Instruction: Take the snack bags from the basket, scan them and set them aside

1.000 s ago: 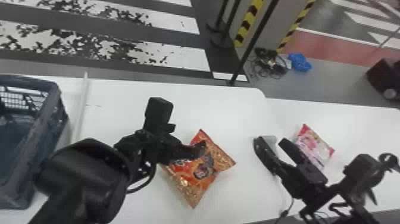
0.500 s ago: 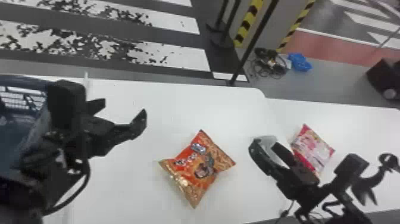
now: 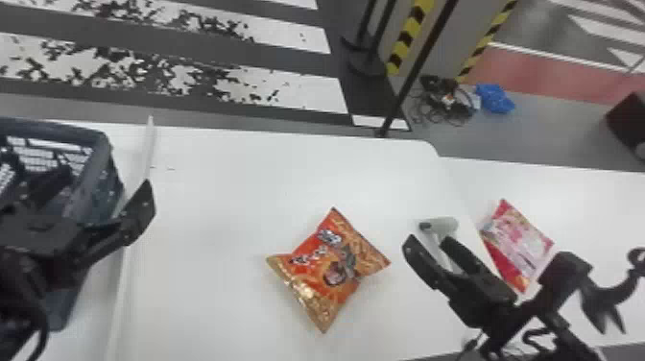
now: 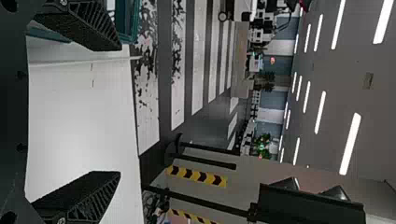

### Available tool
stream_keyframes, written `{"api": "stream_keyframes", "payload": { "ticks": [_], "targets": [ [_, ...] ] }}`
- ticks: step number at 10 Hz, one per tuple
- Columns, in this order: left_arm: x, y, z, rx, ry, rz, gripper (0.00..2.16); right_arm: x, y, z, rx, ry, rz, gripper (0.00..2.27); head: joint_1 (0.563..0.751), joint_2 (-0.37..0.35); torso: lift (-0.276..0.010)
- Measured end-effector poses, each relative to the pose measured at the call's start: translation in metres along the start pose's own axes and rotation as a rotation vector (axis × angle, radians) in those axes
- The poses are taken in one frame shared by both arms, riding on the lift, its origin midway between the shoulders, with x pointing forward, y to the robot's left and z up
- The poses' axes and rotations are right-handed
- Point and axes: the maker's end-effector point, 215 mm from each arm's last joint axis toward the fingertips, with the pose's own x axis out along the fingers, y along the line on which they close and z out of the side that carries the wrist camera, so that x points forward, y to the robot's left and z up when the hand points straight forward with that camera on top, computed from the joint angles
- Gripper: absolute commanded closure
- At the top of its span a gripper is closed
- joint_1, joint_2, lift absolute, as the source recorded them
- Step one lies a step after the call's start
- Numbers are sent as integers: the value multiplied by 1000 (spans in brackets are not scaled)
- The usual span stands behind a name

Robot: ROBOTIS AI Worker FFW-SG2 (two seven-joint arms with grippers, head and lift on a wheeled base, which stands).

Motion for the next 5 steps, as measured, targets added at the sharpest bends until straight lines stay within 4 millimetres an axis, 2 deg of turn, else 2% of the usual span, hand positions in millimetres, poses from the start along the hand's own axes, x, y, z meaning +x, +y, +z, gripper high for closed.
{"api": "stream_keyframes", "payload": {
  "ticks": [2,3,5],
  "targets": [
    [-36,27,2,4,-39,50,39,2,7,-8,-48,35,6,83,695,-207,-75],
    [-50,38,0,-1,-49,69,39,3,19,-16,-111,78,16,83,695,-162,-75],
    [-73,46,-4,-28,-48,66,39,6,33,-30,-166,133,32,80,695,-119,-75]
  ]
}}
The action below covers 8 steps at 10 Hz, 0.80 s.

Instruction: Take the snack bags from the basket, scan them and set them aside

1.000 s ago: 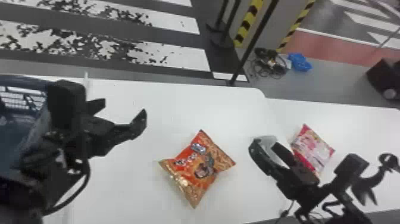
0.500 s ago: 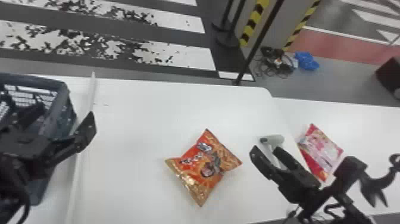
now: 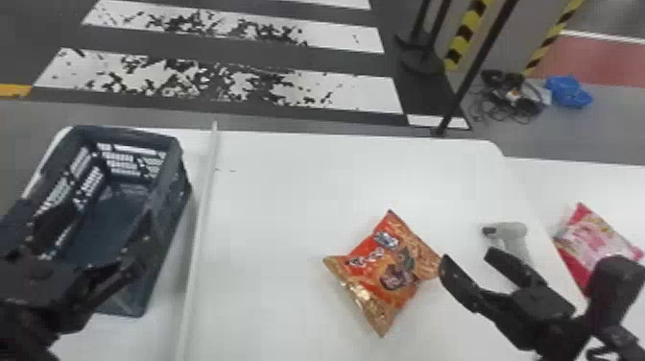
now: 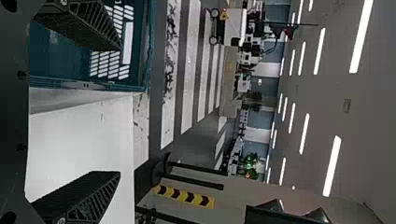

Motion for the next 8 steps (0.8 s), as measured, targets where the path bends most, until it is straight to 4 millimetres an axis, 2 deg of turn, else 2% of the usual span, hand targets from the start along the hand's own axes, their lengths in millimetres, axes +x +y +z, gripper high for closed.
{"api": "stream_keyframes", "payload": {
  "ticks": [1,3,4,5,8],
  "targets": [
    [-7,-4,2,-10,-4,-4,39,5,11,-3,-59,8,9,83,695,-103,-75],
    [-15,-10,3,-27,-21,4,39,19,37,5,-262,-41,0,87,695,-59,-75],
    [-16,-10,-5,-35,-14,10,39,27,43,-1,-366,-50,-40,87,695,-51,-75],
    [-17,-9,-12,-42,-7,14,39,34,54,-15,-471,-47,-56,87,695,-33,-75],
    [-18,-10,-12,-62,-15,6,39,40,95,-62,-606,-7,-53,87,695,51,-75]
  ]
}}
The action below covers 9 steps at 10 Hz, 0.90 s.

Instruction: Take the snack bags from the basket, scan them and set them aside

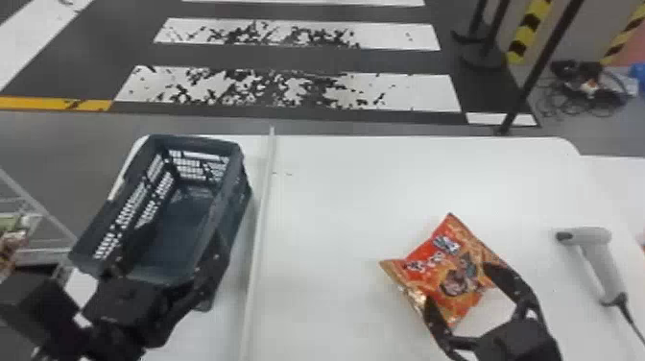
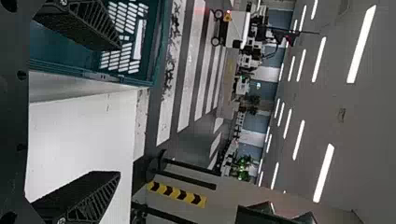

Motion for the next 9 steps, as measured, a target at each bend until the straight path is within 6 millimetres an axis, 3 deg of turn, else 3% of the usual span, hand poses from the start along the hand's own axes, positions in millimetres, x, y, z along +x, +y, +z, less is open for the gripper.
{"api": "stream_keyframes", "payload": {
  "ticks": [2,4,7,9],
  "targets": [
    [1,-2,2,-11,-6,-7,39,-4,36,-12,-63,53,22,87,695,90,-75],
    [2,-2,0,-23,-2,-11,39,-7,58,-23,-90,104,48,87,695,116,-75],
    [6,-6,-8,-48,12,-28,39,3,66,-38,-153,170,66,87,695,116,-75],
    [8,-11,-6,-59,14,-48,39,16,53,-55,-190,229,48,87,695,77,-75]
  ]
}}
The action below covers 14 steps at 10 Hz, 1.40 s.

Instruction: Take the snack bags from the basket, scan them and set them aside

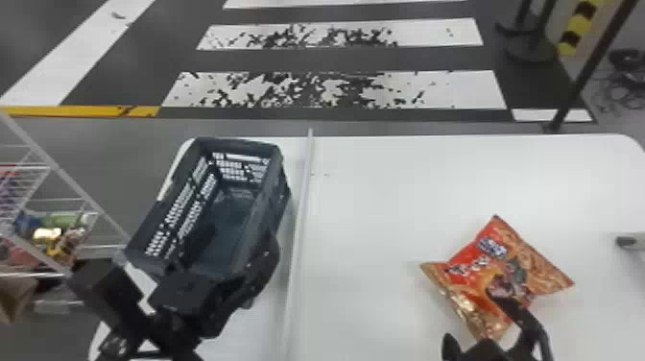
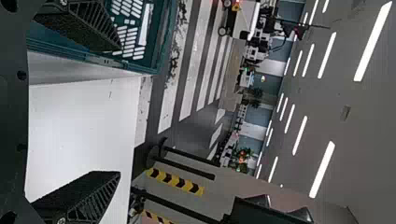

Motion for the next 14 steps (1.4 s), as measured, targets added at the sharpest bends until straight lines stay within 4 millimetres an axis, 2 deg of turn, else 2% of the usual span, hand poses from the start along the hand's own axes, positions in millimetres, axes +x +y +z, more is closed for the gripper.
{"api": "stream_keyframes", "payload": {
  "ticks": [2,3,4,5,7,9,10,12,13,14],
  "targets": [
    [2,-2,0,-8,4,-14,39,8,-11,-15,-14,51,-17,134,695,45,-75],
    [3,-3,-1,-13,6,-19,39,11,-15,-20,-21,68,-23,579,695,31,-75],
    [4,-3,-2,-17,11,-21,39,12,-20,-25,-30,88,-30,2118,695,15,-75],
    [5,-3,-4,-21,16,-22,39,13,-23,-26,-34,92,-37,2250,695,6,-75],
    [7,-4,-9,-31,35,-24,39,13,-27,-13,-27,43,-36,2250,695,11,-75],
    [7,-4,-11,-38,44,-25,39,13,-46,-4,62,-5,-53,2250,695,2,-75],
    [7,-2,-12,-38,47,-25,39,11,-64,3,137,-38,-59,2250,695,-12,-75],
    [7,-2,-23,-54,80,-26,39,0,-112,30,304,-140,-70,2250,695,-40,-75],
    [10,-3,-25,-61,82,-30,39,-12,-143,45,449,-193,-63,2250,695,-59,-75],
    [11,-6,-24,-64,79,-36,39,-24,-170,49,597,-217,-62,2250,695,-91,-75]
  ]
}}
